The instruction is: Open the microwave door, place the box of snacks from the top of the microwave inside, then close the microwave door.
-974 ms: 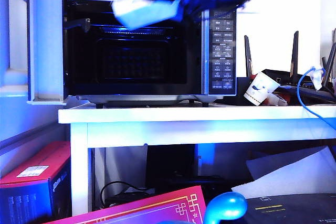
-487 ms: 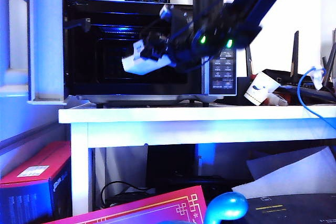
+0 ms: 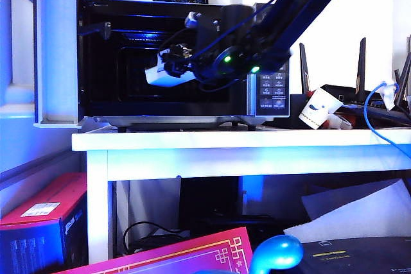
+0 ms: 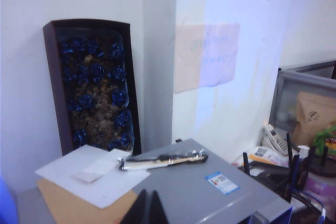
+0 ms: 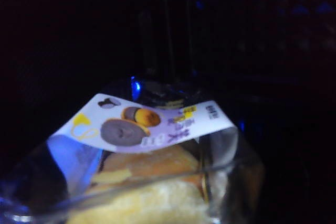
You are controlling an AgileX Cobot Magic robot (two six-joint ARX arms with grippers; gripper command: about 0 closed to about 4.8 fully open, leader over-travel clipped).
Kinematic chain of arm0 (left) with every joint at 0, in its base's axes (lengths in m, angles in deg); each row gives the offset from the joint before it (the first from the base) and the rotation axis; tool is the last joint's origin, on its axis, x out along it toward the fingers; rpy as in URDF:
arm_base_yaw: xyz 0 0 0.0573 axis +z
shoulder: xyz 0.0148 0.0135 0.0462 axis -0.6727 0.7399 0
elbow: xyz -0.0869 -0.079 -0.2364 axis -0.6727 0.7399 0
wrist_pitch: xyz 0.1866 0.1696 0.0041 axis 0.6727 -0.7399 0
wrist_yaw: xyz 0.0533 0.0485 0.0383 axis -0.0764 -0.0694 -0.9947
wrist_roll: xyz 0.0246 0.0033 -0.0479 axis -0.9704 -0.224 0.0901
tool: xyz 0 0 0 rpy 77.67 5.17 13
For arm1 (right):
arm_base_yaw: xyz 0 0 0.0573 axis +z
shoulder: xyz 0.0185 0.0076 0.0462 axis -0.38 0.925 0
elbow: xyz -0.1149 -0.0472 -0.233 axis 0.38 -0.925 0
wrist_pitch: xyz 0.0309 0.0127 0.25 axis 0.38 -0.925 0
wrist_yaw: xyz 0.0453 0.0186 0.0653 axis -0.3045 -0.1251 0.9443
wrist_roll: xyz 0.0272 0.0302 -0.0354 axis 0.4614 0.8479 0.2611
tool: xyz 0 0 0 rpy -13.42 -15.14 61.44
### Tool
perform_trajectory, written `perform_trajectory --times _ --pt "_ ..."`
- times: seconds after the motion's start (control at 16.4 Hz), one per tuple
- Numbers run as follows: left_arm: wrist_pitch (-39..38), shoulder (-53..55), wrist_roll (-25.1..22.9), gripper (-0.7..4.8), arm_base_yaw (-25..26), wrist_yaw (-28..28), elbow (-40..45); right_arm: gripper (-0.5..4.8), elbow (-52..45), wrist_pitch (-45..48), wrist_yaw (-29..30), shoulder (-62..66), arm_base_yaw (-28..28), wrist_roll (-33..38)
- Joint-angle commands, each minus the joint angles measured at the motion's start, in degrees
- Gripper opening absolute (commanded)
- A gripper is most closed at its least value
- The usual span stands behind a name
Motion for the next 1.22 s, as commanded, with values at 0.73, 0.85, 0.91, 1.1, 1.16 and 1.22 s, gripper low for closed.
perform_trajectory --times 0.73,0.85,0.91,1.1,1.16,1.22 --pt "-3.3 -0.3 -0.2 -0.04 0.0 0.5 -0.2 4.79 24.9 -10.5 -0.5 14.1 0.1 -1.2" --pt "-3.3 -0.3 -0.2 -0.04 0.0 0.5 -0.2 4.79 24.9 -16.9 0.4 11.4 0.0 -4.5" --pt "-3.3 -0.3 -0.2 -0.04 0.0 0.4 -0.2 4.79 24.9 -20.7 1.5 9.9 0.0 -5.3" --pt "-3.2 -0.3 -0.2 -0.04 0.0 0.4 -0.2 4.79 24.9 -31.9 1.2 6.0 0.0 -7.8" --pt "-3.2 -0.3 -0.2 -0.04 0.0 0.4 -0.2 4.79 24.9 -34.4 1.2 5.2 0.1 -8.4" --pt "-3.1 -0.3 -0.2 -0.04 0.0 0.4 -0.2 4.79 24.9 -40.4 1.2 3.4 0.1 -9.1"
